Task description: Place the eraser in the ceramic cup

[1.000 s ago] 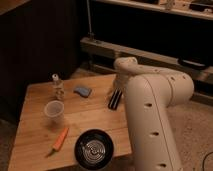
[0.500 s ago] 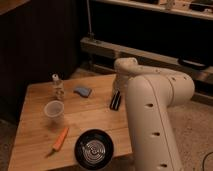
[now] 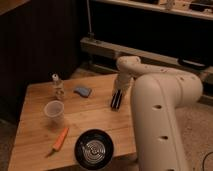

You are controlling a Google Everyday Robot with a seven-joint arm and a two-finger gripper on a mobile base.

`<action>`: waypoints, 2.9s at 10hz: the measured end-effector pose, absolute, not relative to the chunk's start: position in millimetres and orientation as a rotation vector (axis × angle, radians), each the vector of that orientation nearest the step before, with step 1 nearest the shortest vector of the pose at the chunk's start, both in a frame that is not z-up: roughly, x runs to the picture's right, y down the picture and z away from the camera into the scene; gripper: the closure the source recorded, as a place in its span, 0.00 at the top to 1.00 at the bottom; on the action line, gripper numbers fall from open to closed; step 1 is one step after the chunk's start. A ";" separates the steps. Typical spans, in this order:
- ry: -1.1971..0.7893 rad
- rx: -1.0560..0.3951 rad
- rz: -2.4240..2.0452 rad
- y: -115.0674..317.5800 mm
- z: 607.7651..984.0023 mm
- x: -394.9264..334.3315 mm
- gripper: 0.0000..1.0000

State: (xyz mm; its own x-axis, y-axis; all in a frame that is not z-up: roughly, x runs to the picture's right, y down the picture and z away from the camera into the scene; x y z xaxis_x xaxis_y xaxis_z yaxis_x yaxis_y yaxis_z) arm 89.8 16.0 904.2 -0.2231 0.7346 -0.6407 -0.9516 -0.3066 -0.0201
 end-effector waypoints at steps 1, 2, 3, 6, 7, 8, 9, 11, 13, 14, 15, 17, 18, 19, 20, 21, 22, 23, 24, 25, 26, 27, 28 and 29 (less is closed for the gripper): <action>0.387 -0.673 1.789 0.3 879.0 90.5 0.41; 0.331 -0.683 1.782 -10.3 858.5 89.2 0.41; 0.283 -0.696 1.771 -17.8 841.7 86.9 0.41; 0.126 -0.744 1.664 -19.4 782.7 58.4 0.41; 0.087 -0.761 1.616 -12.4 766.2 43.0 0.41; 0.037 -0.779 1.549 -1.3 743.6 23.9 0.41; 0.008 -0.789 1.508 4.2 732.3 13.4 0.41; -0.041 -0.807 1.452 12.9 710.0 -1.1 0.41; -0.080 -0.817 1.417 2.7 694.5 0.0 0.39; -0.086 -0.818 1.408 -1.9 690.5 0.7 0.38; -0.086 -0.820 1.406 -1.6 690.7 -0.6 0.38; -0.087 -0.820 1.406 -1.7 690.7 -1.1 0.38; -0.087 -0.820 1.406 -1.9 690.7 -1.2 0.38; -0.087 -0.821 1.405 -1.8 690.7 -1.7 0.38; -0.086 -0.822 1.406 -1.0 691.7 -1.4 0.38; -0.086 -0.822 1.405 -1.2 691.5 -1.7 0.38; -0.086 -0.822 1.405 -1.1 691.6 -1.6 0.38; -0.087 -0.823 1.405 -1.1 691.4 -2.1 0.38; -0.106 -0.830 1.393 -1.5 689.1 -5.5 0.38; -0.140 -0.839 1.371 -3.4 682.2 -13.4 0.38; -0.175 -0.847 1.350 -6.0 672.1 -23.3 0.38; -0.233 -0.863 1.314 -11.9 653.7 -39.9 0.38; -0.282 -0.878 1.283 -15.5 639.4 -55.3 0.38; -0.325 -0.895 1.248 -16.7 629.9 -74.8 0.38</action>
